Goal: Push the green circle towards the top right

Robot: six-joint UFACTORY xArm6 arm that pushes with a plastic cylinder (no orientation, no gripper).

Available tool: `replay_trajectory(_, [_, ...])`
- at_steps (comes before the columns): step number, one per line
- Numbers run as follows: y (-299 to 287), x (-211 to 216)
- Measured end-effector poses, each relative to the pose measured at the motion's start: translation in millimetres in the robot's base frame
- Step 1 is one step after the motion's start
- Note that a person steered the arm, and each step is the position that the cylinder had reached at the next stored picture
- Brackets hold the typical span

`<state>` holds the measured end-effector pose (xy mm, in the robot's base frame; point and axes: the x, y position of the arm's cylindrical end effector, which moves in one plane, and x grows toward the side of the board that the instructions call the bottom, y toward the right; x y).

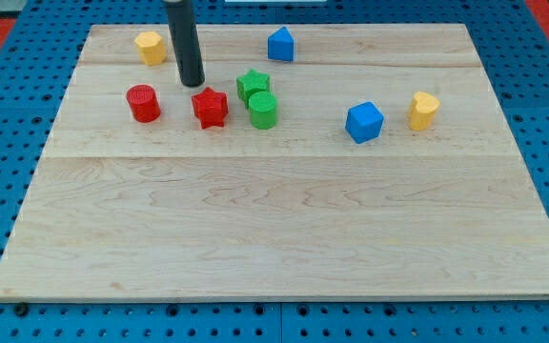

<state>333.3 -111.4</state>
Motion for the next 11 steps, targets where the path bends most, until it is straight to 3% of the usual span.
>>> replay_trajectory(1, [45.8, 33.3])
replay_trajectory(2, [51.0, 60.3])
replay_trajectory(3, [94.9, 55.9])
replay_trajectory(5, [67.0, 36.1])
replay_trajectory(7, [152.9, 19.1])
replay_trajectory(11, [228.9, -37.3])
